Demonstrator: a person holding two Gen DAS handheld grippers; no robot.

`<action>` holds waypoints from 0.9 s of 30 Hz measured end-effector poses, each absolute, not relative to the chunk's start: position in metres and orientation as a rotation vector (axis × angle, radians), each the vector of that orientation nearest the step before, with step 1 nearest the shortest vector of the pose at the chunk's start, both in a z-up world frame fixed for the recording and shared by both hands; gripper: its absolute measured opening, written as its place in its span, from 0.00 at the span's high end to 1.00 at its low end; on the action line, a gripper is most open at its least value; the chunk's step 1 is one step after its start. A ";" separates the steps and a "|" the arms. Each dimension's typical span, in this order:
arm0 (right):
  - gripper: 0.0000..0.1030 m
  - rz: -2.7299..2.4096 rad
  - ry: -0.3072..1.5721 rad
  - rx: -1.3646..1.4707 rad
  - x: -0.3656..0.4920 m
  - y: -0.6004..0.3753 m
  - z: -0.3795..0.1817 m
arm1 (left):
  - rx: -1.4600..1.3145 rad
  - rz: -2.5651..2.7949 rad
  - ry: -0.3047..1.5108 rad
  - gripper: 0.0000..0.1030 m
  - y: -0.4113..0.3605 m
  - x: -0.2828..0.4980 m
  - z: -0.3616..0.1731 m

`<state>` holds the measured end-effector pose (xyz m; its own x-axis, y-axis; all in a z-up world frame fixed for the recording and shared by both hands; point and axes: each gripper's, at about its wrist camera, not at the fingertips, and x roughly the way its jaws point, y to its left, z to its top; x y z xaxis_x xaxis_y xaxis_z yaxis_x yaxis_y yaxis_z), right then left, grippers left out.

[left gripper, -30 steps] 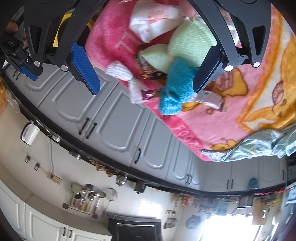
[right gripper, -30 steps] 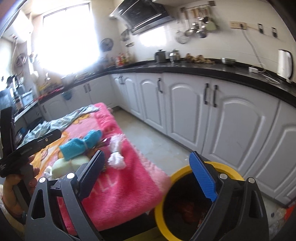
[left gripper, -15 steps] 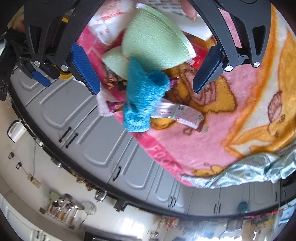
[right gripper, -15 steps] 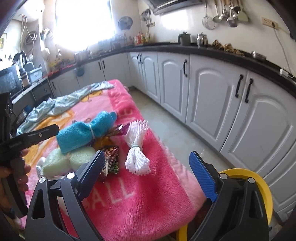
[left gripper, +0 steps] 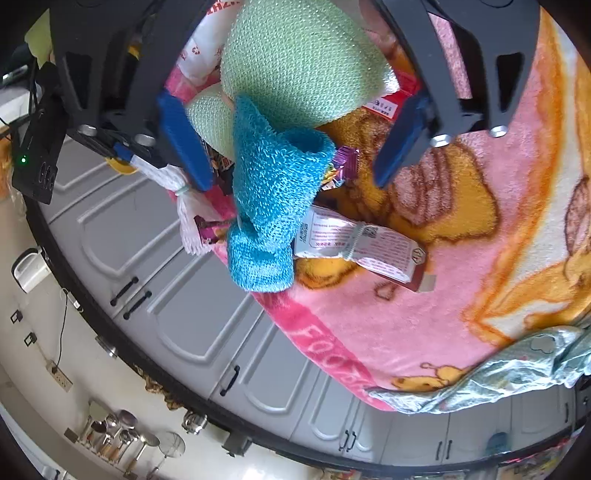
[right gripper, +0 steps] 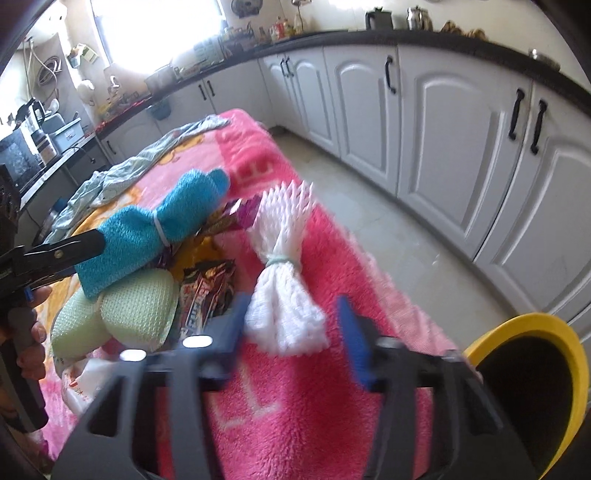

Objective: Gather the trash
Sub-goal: 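Grasp the blue sponge with the left gripper while the right gripper grasps the white mesh bundle, then lift the blue sponge and white mesh bundle and carry them toward the bin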

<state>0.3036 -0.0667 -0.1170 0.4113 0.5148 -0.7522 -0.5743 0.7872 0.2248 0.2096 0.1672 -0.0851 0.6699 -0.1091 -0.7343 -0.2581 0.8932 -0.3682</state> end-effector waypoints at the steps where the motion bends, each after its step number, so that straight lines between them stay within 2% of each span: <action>1: 0.82 0.690 0.915 -0.068 0.301 -0.069 -0.116 | -0.472 0.082 0.846 0.36 0.167 0.210 -0.086; 7: 0.84 0.702 0.892 -0.055 0.289 -0.082 -0.104 | -0.459 0.092 0.838 0.75 0.167 0.208 -0.088; 10: 0.85 0.693 0.877 -0.065 0.285 -0.084 -0.101 | -0.472 0.084 0.819 0.84 0.169 0.204 -0.084; 14: 0.85 0.660 0.857 -0.091 0.278 -0.091 -0.095 | -0.459 0.082 0.781 0.88 0.167 0.195 -0.072; 27: 0.85 0.627 0.800 -0.067 0.257 -0.125 -0.069 | -0.433 0.049 0.651 0.89 0.155 0.170 -0.033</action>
<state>0.2572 -0.1251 -0.0694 0.5265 0.4996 -0.6879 -0.5484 0.8178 0.1742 0.1704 0.1551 -0.0333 0.7978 -0.0896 -0.5962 -0.1777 0.9099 -0.3747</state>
